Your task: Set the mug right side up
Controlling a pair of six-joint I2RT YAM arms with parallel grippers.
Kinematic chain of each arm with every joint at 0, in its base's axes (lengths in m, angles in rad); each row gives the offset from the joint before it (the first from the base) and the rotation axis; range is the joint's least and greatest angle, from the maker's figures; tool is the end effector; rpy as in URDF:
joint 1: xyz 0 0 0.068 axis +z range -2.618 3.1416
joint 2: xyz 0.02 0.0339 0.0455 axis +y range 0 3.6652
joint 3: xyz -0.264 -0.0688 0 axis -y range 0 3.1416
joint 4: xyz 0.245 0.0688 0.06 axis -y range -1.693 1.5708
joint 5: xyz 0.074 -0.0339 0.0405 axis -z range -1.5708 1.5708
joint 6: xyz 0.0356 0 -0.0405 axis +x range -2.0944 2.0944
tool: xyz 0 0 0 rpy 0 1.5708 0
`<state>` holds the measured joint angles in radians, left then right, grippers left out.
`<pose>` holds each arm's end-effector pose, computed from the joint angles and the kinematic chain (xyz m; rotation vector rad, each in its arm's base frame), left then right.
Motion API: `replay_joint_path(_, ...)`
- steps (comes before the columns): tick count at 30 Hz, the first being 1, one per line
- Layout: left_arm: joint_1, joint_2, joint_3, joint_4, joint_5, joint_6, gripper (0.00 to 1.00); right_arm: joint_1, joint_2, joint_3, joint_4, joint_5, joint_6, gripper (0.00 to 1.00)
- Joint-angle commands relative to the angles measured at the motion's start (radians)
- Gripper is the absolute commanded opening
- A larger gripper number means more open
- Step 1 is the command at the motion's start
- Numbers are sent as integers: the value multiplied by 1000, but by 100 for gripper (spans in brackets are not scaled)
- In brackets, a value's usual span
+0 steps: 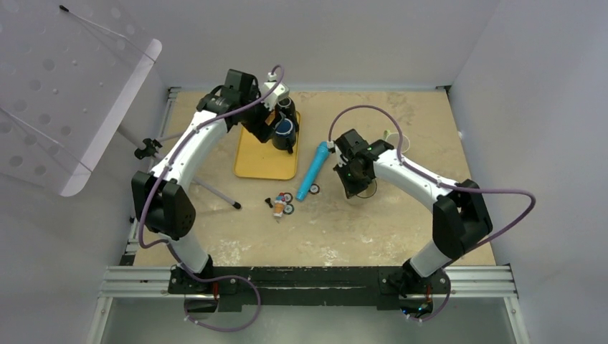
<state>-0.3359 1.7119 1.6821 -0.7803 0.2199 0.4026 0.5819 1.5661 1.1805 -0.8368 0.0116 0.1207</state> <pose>0.3550 -0.1322 0.3488 0.9511 2.1683 -0.2295 0.2557 0.1677 0.2379 -0.6387 2.7328 0.1547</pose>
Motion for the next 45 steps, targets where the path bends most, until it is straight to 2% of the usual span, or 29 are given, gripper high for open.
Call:
replay_joint_path(1, -3, 26, -38, 70, -42, -135, 91, 17, 8, -5, 31, 27, -30, 0)
replay_joint_path(5, -21, 42, -127, 197, -89, -371, 90, 17, 42, -15, 53, 70, -21, 6)
replay_joint_path(7, -43, 57, -157, 244, -134, -462, 89, 18, 55, -7, 54, 90, -11, 18)
replay_joint_path(9, -89, 77, -164, 287, -196, -440, 89, 18, 54, -3, 56, 100, -5, 31)
replay_joint_path(12, -178, 102, -179, 391, -244, -142, 80, 19, 35, -2, 59, 99, -7, 43)
replay_joint_path(14, -208, 97, -212, 448, -228, 79, 77, 21, 15, -4, 63, 92, -12, 50)
replay_joint_path(15, -211, 85, -237, 463, -141, 198, 77, 20, 3, -7, 66, 80, -17, 53)
replay_joint_path(18, -209, 28, -345, 461, 6, 614, 79, 21, -42, -12, 75, 51, -34, 63)
replay_joint_path(21, -207, 47, -358, 340, -9, 969, 82, 21, -64, -2, 77, 47, -47, 74)
replay_joint_path(22, -207, 69, -333, 319, -37, 1017, 83, 20, -66, 5, 76, 46, -50, 78)
replay_joint_path(26, -194, 149, -237, 240, -90, 1184, 83, 21, -65, 19, 77, 38, -49, 82)
replay_joint_path(34, -200, 275, -229, 335, -153, 1331, 79, 20, -81, -8, 93, 24, -50, 83)
replay_joint_path(36, -200, 303, -254, 392, -181, 1364, 73, 20, -86, -10, 94, 27, -48, 83)
replay_joint_path(40, -200, 372, -258, 549, -266, 1397, 52, 21, -88, -5, 98, 20, -53, 83)
replay_joint_path(42, -200, 383, -252, 569, -310, 1412, 33, 21, -91, -5, 96, 21, -52, 83)
replay_joint_path(44, -200, 353, -295, 578, -304, 1431, 2, 21, -101, -9, 93, 26, -52, 83)
replay_joint_path(45, -201, 328, -325, 594, -294, 1436, 0, 21, -108, -9, 91, 27, -52, 83)
